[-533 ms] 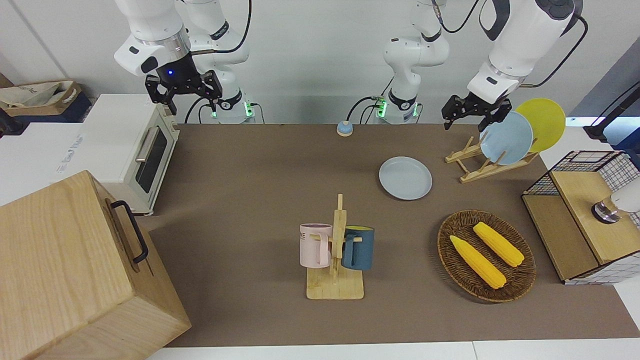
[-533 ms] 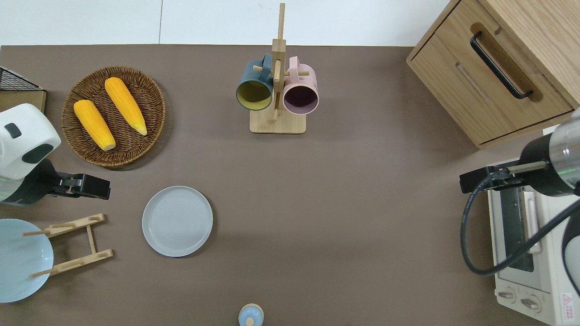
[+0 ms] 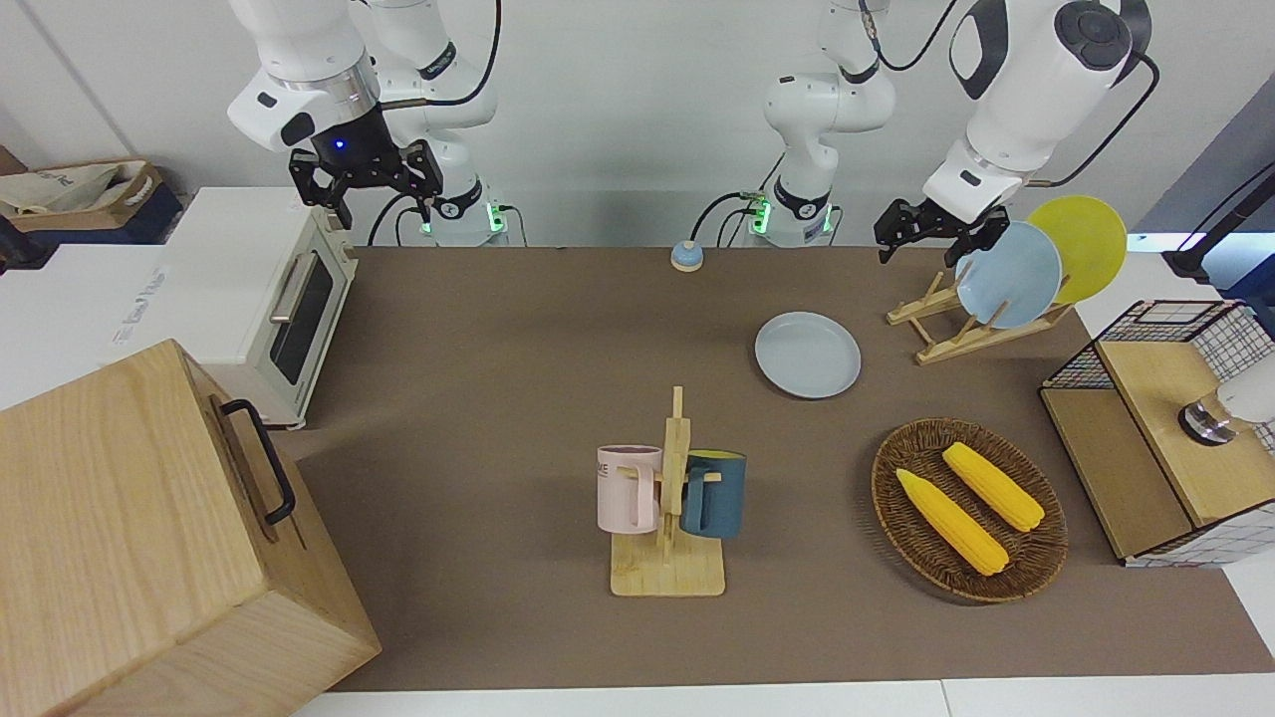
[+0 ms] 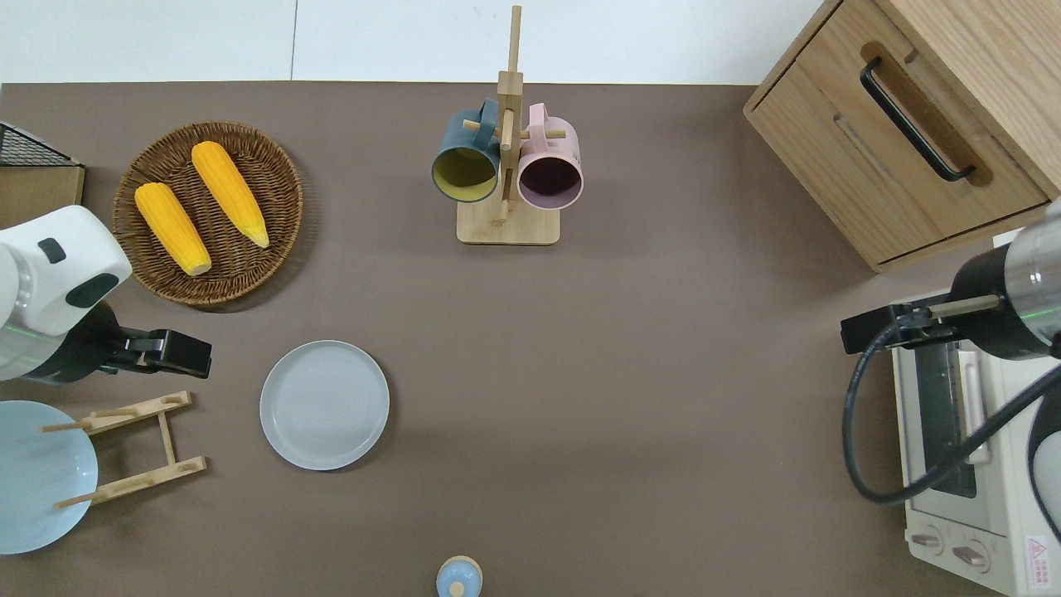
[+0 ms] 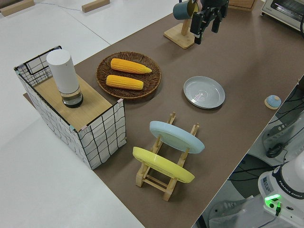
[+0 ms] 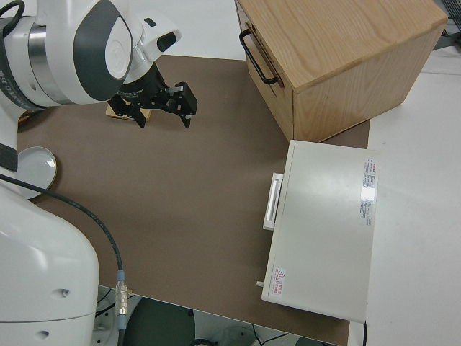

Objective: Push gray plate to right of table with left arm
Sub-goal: 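Lower the left gripper toward the edge of the gray plate nearest it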

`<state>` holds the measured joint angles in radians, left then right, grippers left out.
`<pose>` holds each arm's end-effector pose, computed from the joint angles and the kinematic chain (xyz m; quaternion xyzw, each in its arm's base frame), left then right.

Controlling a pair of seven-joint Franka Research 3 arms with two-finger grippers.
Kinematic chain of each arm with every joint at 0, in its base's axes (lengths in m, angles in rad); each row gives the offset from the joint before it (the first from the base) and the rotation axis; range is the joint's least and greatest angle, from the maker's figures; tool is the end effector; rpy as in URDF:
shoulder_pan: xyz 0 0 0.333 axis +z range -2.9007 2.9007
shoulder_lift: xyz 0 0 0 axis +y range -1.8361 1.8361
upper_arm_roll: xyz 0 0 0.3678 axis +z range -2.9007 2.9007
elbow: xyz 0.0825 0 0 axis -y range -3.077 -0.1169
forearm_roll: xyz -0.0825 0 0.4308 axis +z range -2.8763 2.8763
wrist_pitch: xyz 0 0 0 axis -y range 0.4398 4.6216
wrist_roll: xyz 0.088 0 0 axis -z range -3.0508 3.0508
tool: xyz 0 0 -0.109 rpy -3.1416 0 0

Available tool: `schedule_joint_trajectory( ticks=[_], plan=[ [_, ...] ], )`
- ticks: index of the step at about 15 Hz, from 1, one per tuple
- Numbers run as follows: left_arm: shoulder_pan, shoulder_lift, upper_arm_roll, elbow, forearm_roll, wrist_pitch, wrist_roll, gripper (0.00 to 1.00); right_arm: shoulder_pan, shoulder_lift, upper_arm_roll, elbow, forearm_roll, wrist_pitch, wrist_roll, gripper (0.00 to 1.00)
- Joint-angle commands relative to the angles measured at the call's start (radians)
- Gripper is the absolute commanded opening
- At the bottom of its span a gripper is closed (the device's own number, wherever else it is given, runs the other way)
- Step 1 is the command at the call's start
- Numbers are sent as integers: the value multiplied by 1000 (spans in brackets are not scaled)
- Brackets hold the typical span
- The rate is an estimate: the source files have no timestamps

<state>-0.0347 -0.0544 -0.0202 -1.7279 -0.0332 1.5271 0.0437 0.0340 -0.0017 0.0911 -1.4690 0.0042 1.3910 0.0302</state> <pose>0.5695 -0.0353 0.6220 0.9960 -0.0486 -0.0732 0.0156 0.5767 0.0731 0.7121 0.9981 0.0477 -0.0382 0.0010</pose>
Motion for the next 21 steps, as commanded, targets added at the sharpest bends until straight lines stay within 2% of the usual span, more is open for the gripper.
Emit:
schedule_joint_trajectory(
  ticks=[1,3,7,17,21],
  plan=[
    [1,-19,5,-44,-8,4,-7,995,-11,-8,6,-1,8,-12,-1,983],
    [2,-36,9,-87,-8,34,-7,995,-11,-8,6,1,8,-12,-1,983],
    [2,-90,16,-229,-8,169,-7,995,-11,-8,6,1,8,-12,-3,983],
    [6,-104,19,-441,-10,425,-8,995,-11,-8,4,-1,8,-12,-3,983],
    [4,-117,19,-571,-11,568,-7,995,-11,-8,6,-1,8,-12,-1,983]
  ],
)
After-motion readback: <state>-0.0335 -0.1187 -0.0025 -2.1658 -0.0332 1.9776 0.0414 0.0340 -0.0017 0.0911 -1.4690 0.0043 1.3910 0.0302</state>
